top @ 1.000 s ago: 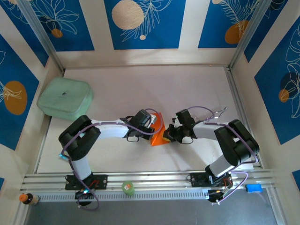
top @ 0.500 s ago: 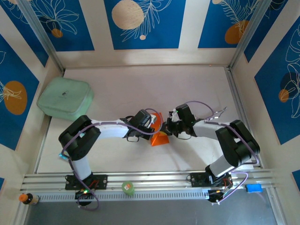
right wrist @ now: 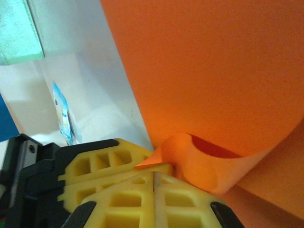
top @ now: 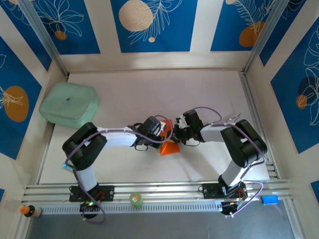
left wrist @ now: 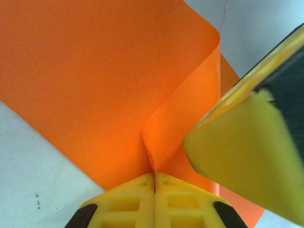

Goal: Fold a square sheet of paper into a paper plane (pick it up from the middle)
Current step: Fold the triangle a second time at the center of the table.

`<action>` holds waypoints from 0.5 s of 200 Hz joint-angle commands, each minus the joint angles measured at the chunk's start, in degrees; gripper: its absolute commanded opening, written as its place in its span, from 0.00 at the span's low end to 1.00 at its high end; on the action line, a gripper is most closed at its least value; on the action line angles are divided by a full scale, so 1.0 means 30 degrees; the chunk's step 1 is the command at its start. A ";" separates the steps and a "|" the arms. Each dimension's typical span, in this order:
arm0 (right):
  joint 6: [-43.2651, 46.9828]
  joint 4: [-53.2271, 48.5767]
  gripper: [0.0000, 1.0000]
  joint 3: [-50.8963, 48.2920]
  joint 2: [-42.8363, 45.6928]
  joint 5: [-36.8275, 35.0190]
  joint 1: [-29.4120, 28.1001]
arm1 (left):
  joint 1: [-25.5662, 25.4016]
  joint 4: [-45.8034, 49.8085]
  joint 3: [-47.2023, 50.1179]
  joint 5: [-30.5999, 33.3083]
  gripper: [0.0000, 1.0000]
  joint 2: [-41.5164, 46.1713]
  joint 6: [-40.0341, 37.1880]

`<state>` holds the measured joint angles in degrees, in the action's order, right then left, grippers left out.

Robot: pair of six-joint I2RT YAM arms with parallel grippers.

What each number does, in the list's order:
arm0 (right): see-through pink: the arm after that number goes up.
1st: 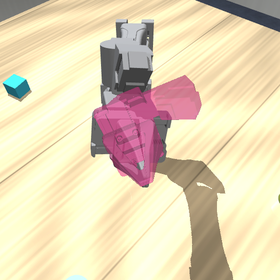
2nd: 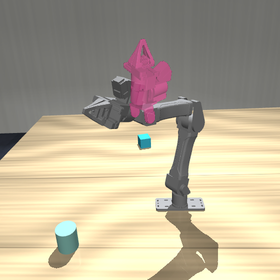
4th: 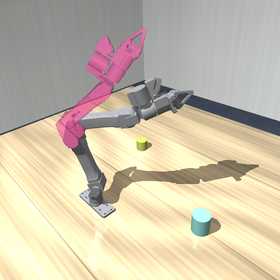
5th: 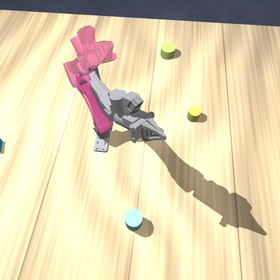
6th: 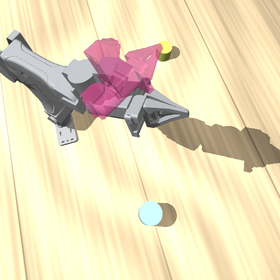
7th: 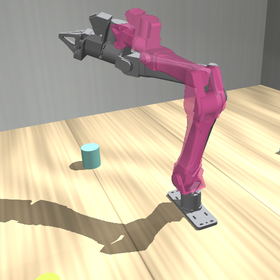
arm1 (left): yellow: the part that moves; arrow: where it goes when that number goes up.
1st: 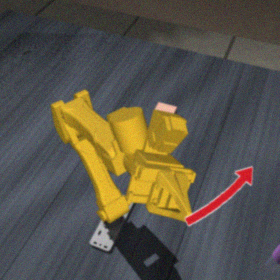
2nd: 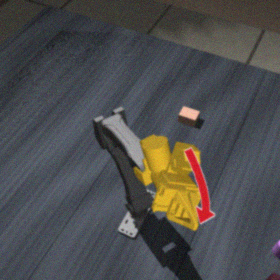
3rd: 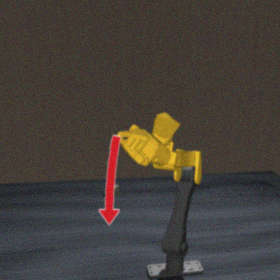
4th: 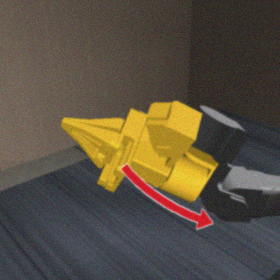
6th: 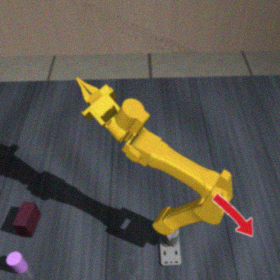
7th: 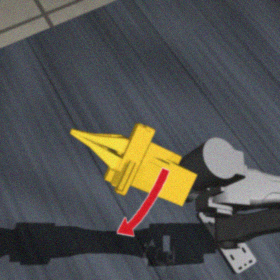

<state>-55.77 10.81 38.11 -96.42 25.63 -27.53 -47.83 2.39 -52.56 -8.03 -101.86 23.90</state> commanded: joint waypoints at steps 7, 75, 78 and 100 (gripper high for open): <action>0.0132 0.0186 0.00 -0.0651 -0.0641 0.0078 0.0329 | 0.0181 0.0374 0.0204 0.0041 0.00 -0.0264 0.0148; 0.0361 0.0424 0.00 -0.1153 -0.0317 0.0393 0.0973 | 0.0182 0.0414 0.0306 0.0097 0.00 -0.0264 0.0191; 0.0373 0.0350 0.00 -0.1104 -0.0203 0.0371 0.0973 | 0.0176 0.0438 0.0294 0.0121 0.00 -0.0264 0.0198; 0.0976 -0.0849 0.00 -0.0313 0.0405 -0.0133 0.1044 | 0.0183 0.0608 0.0263 0.0158 0.00 -0.0227 0.0117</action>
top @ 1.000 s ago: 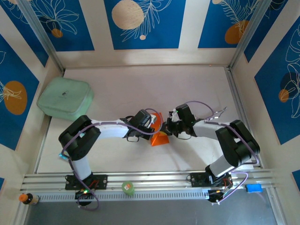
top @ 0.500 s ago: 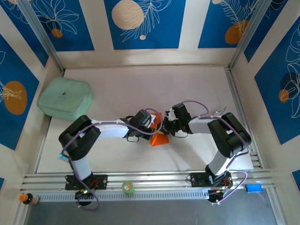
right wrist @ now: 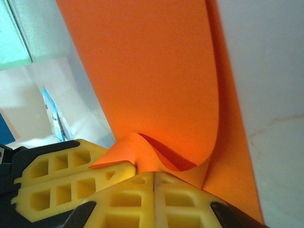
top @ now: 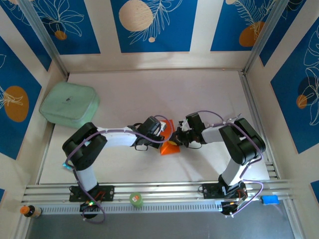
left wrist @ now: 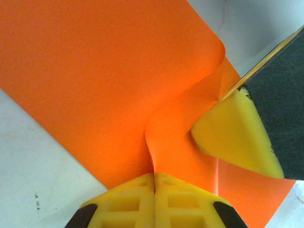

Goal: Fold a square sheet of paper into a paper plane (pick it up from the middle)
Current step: Fold the triangle a second time at the center of the table.

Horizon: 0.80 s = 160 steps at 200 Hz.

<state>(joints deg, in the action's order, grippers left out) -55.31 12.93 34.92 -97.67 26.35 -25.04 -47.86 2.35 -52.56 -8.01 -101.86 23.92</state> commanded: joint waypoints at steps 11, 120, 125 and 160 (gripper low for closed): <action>0.1206 -0.2207 0.00 0.1220 0.0867 -0.0554 0.0260 | 0.0174 0.0666 0.0263 0.0184 0.00 -0.0205 0.0081; 0.1564 -0.3503 0.00 0.1850 -0.0813 -0.1763 0.0358 | 0.0188 0.0766 0.0387 0.0328 0.00 -0.0029 0.0044; 0.1502 -0.3496 0.00 0.1921 -0.0644 -0.1560 0.0407 | 0.0175 0.0774 0.0380 0.0326 0.00 -0.0030 0.0025; 0.1961 -0.3840 0.00 0.2588 0.0240 -0.1278 0.0869 | 0.0190 0.0827 0.0409 0.0385 0.00 0.0000 -0.0006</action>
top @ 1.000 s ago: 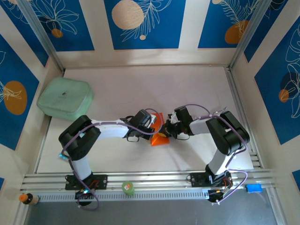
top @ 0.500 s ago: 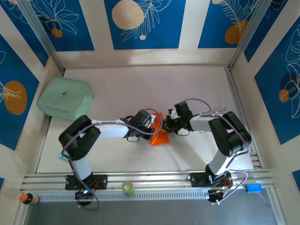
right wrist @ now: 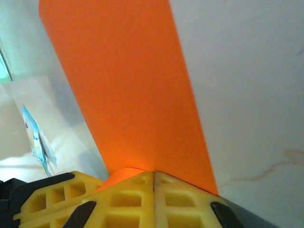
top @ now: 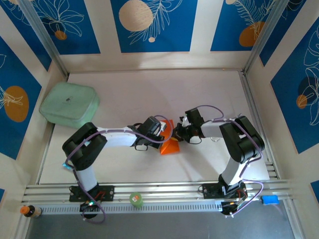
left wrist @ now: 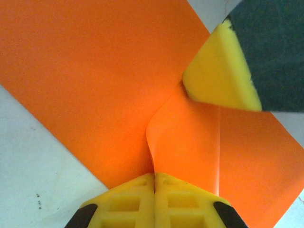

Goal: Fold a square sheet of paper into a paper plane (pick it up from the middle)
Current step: Fold the triangle a second time at the center of the table.

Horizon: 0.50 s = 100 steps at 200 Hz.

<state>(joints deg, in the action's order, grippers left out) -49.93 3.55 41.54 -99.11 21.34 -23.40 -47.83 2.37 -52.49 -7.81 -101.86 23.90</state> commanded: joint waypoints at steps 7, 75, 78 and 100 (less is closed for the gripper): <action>0.0306 -0.0820 0.00 0.0460 0.0629 0.0274 0.0371 | 0.0175 0.0820 0.0361 0.0297 0.00 0.0000 -0.0005; -0.0047 -0.1819 0.00 0.0069 -0.1072 -0.1560 0.0567 | 0.0183 0.0834 0.0475 0.0404 0.00 0.0117 0.0002; -0.0054 -0.1901 0.00 0.0084 -0.1051 -0.1615 0.0556 | 0.0183 0.0852 0.0475 0.0433 0.00 0.0117 0.0002; -0.0187 -0.2502 0.00 0.0410 -0.0825 -0.1828 0.0681 | 0.0177 0.0890 0.0447 0.0439 0.00 0.0119 0.0002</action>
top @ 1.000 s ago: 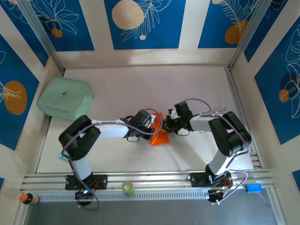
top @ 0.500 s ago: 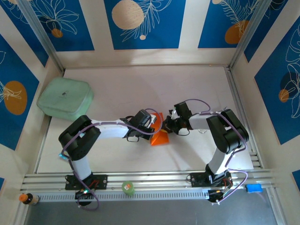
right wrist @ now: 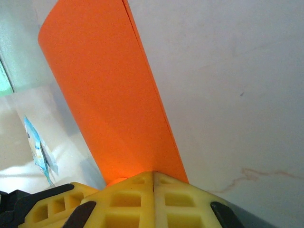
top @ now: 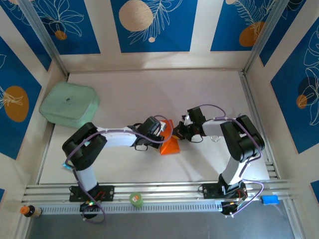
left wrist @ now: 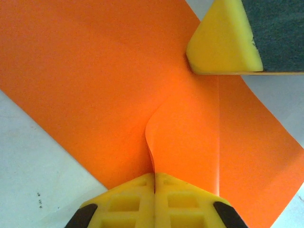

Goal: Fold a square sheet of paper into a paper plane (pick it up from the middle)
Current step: Fold the triangle a second time at the center of the table.

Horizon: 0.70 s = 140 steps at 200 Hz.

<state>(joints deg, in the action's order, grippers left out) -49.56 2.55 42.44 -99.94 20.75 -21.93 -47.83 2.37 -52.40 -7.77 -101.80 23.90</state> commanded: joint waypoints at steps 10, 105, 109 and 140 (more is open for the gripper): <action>-0.0585 -0.2033 0.00 0.0209 -0.0554 -0.1244 0.0469 | 0.0176 0.0906 0.0417 0.0424 0.00 0.0095 -0.0021; -0.0073 0.0140 0.01 -0.0228 0.1934 0.0875 0.0332 | 0.0165 0.0967 0.0387 0.0451 0.00 0.0095 -0.0087; -0.0052 0.0077 0.01 -0.0255 0.1936 0.0892 0.0153 | 0.0204 0.0956 0.0387 0.0451 0.00 0.0095 -0.0086; 0.0077 -0.0227 0.00 -0.0242 0.1597 0.0641 -0.1298 | 0.0207 0.0934 0.0366 0.0422 0.00 0.0081 -0.0086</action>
<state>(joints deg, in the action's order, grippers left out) -50.89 3.55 42.22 -94.94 21.85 -23.20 -47.83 2.33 -52.38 -7.57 -101.80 23.90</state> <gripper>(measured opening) 0.042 0.041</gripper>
